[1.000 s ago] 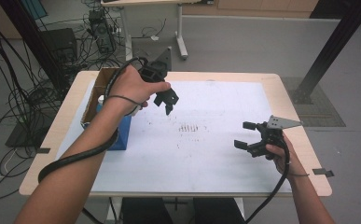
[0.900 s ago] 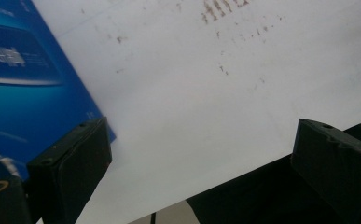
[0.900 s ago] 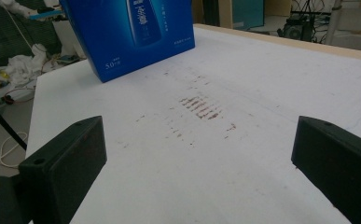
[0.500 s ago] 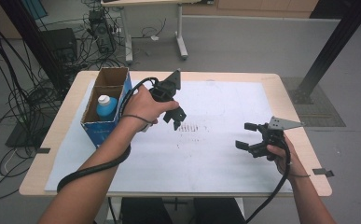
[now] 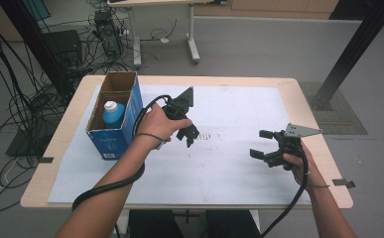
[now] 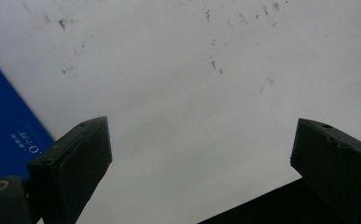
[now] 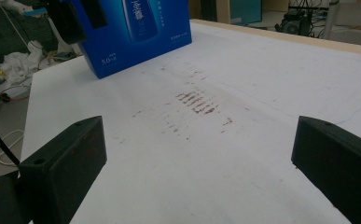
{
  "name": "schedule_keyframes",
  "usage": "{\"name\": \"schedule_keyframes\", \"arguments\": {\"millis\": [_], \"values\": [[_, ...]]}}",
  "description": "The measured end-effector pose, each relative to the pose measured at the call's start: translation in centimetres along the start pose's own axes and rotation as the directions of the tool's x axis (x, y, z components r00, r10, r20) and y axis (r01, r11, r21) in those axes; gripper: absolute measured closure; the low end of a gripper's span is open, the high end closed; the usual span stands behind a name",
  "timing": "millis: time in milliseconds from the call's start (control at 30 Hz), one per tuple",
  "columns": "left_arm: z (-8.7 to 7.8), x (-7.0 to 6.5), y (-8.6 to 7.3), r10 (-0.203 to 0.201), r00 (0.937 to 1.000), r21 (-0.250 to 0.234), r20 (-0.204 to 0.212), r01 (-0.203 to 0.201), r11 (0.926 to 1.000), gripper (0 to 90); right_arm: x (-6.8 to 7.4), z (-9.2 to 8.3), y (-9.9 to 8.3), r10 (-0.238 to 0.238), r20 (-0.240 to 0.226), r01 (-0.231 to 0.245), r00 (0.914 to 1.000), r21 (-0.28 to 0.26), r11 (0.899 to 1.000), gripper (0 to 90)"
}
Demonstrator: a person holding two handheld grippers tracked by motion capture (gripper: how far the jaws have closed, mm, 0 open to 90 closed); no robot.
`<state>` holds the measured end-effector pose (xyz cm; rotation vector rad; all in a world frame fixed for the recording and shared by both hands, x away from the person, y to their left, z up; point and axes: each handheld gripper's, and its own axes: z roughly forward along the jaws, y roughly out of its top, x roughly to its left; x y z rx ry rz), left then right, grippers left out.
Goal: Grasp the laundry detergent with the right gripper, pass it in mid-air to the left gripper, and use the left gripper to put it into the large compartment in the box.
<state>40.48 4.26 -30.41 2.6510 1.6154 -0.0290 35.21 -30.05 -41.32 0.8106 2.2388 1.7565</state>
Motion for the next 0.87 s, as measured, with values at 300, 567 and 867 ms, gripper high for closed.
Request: {"name": "schedule_keyframes", "arguments": {"millis": [300,567,867], "values": [[0.64,-0.02,0.02,0.0,0.9999,0.01,0.01,0.0,1.0,5.7,-0.01,0.17,0.15,-0.002,0.0,0.002,1.0,0.0,1.0,3.1],[0.7,-0.22,-0.04,0.005,0.9998,0.005,0.018,-0.005,1.0,5.7,0.04,0.24,0.25,-0.005,-0.001,0.005,1.0,0.0,1.0,3.1],[0.65,-0.79,-0.11,0.016,0.9996,-0.013,0.022,-0.016,0.9998,5.5,0.27,-0.21,0.45,-0.012,0.007,0.012,0.9999,-0.013,1.0,3.1]]}}
